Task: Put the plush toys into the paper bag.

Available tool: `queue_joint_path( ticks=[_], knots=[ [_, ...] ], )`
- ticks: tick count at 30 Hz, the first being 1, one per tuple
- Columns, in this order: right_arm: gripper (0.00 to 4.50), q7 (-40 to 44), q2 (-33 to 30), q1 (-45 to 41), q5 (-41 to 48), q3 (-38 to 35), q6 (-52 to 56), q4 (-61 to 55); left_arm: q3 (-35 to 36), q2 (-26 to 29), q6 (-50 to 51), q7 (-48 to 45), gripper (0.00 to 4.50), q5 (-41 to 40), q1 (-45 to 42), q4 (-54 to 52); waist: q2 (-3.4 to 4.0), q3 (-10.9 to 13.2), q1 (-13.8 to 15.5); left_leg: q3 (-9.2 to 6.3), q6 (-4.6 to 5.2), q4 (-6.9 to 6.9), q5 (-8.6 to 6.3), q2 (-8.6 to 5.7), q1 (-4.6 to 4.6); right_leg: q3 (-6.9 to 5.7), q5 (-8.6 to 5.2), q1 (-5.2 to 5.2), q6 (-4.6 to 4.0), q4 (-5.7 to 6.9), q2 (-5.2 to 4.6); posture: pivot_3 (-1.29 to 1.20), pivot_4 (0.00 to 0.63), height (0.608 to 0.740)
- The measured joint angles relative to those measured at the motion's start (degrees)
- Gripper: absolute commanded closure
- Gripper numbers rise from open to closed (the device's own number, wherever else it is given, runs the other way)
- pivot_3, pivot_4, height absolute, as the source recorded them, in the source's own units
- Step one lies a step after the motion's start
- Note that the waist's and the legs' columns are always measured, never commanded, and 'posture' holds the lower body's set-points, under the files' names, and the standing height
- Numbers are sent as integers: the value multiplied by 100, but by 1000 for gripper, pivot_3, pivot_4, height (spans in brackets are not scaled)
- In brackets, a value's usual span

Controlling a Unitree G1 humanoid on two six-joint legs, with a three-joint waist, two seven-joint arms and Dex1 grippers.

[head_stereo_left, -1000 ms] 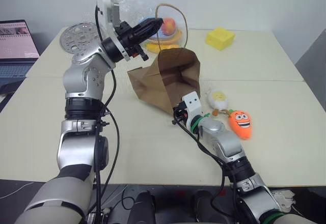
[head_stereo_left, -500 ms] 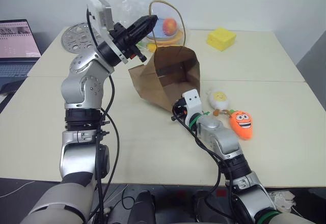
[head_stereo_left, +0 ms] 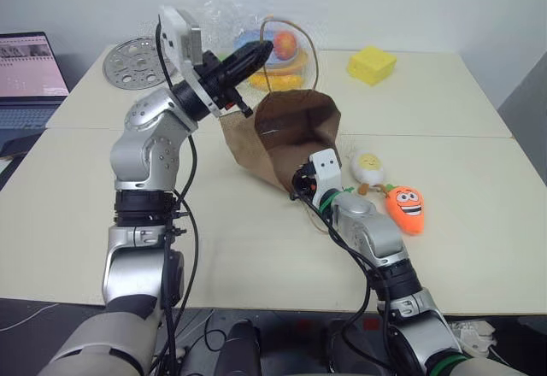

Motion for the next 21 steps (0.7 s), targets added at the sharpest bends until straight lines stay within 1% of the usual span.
queue_joint_path(
  ticks=[2,6,7,9,11,13,16,17,19,21],
  knots=[
    [3886,73,-75,0,-24,50,-24,-33,-1,-2,-11,-2,4500,10,0,-1,0,0,2,0,0,0,0,0,-1,0,0,0,0,-2,0,0,150,740],
    [2551,204,-144,17,42,67,84,-302,-49,-12,-56,-6,4500,67,17,-14,0,0,-3,0,0,-1,0,0,-2,1,0,-3,0,-1,0,0,150,740],
    [2140,281,-239,59,138,64,270,-600,-97,-14,-96,-16,4500,95,28,-26,1,1,1,0,0,-2,0,0,-4,1,0,-7,0,-2,0,0,150,740],
    [1423,487,-499,104,383,66,747,-1550,-161,-15,-129,-29,4500,133,86,-42,1,1,4,0,0,-2,0,0,-11,0,0,-10,0,-6,0,0,150,740],
    [696,604,-766,91,647,-74,1210,-2345,-190,-15,-132,-33,4500,156,131,-43,1,1,5,-1,0,-3,0,0,-12,-1,0,-10,0,-9,0,0,150,740],
    [20,689,-1066,35,1095,-557,1952,-3254,-216,-12,-133,-34,4500,162,151,-46,0,1,19,-5,0,-2,0,0,-16,-4,0,-10,0,-11,-1,0,150,740],
    [20,637,-1336,-276,1618,-1572,2970,-4217,-221,-7,-133,-50,4500,162,173,-49,0,1,20,-5,0,-2,0,0,-16,-4,0,-9,0,-10,-1,0,150,740],
    [20,584,-1394,-341,1705,-1807,3187,-4399,-223,-3,-133,-63,4500,162,177,-49,0,1,22,-5,0,-2,0,0,-15,-4,0,-9,0,-10,-1,0,150,740],
    [20,388,-1559,-364,1756,-2371,3684,-4829,-222,13,-133,-126,4500,161,191,-65,0,1,25,-4,0,-3,0,0,-15,-4,0,-9,0,-11,-1,0,150,740],
    [20,198,-1786,-256,1702,-2678,3973,-5097,-229,25,-130,-157,4500,160,206,-69,0,1,28,-2,1,-4,0,0,-16,-2,0,-10,0,-13,-1,0,150,740]
  ],
)
